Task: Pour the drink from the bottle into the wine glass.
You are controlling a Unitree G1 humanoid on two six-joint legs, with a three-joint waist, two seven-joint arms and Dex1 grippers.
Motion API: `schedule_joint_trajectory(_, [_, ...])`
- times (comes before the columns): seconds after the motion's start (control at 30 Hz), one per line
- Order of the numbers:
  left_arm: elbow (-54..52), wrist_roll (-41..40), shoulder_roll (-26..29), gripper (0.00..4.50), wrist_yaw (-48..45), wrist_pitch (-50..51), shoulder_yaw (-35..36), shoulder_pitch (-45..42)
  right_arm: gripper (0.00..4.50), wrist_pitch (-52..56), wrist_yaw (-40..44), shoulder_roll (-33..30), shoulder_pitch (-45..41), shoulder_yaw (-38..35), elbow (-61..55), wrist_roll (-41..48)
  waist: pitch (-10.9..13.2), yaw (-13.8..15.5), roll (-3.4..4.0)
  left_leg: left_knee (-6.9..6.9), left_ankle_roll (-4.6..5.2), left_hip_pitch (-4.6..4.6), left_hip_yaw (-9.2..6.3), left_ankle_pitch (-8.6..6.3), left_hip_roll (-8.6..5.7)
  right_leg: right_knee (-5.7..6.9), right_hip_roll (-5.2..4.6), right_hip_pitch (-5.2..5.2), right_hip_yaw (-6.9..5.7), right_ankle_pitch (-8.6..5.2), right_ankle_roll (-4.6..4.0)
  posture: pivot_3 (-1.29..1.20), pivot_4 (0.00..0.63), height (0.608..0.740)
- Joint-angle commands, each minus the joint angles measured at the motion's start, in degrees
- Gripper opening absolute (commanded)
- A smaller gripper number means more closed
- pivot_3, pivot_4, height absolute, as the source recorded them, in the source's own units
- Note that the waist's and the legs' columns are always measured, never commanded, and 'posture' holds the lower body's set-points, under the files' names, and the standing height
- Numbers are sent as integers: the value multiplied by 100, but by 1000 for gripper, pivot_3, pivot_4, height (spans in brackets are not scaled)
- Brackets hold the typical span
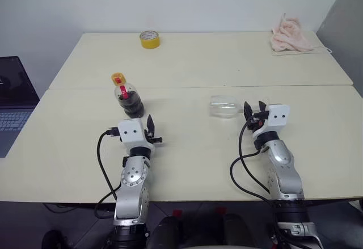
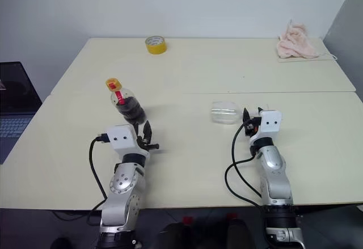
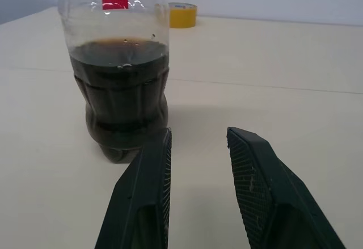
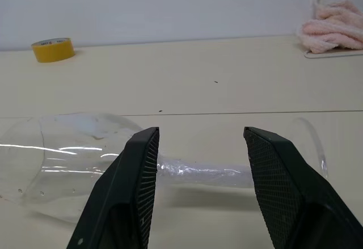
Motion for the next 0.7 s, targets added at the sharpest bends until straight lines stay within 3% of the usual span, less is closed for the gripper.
schedule_joint_trajectory(0.03, [-230, -104, -16, 1609, -80, -150, -5, 7, 2534, -51, 26, -25, -109, 4, -104, 13, 0, 0, 0, 0, 0, 0, 0, 0, 0, 0, 0, 0, 0, 0, 0, 0, 150, 740])
schedule_joint_trajectory(0.23, [-359, -198, 190, 1609, -326, -59, 55, 45, 2534, 75, 160, -64, -101, -7, -189, 129, 0, -1, 0, 0, 0, 0, -1, 0, 0, 0, 0, 0, -1, 0, 0, 0, 150, 740])
schedule_joint_trajectory(0.57, [-832, -819, 1036, 1609, -1333, 270, 302, 338, 2534, 397, 358, -286, -80, -110, -619, 341, 0, -4, 0, 0, 0, 0, -2, 0, 0, -2, 0, 1, -1, 0, 0, 0, 150, 740])
schedule_joint_trajectory(0.7, [-1053, -1174, 1487, 1609, -1619, 341, 806, 346, 2534, 420, 391, -377, -41, -116, -666, 371, 0, -8, 1, -1, 0, 0, -4, 0, 2, -1, 0, 0, -3, 0, 0, 0, 150, 740])
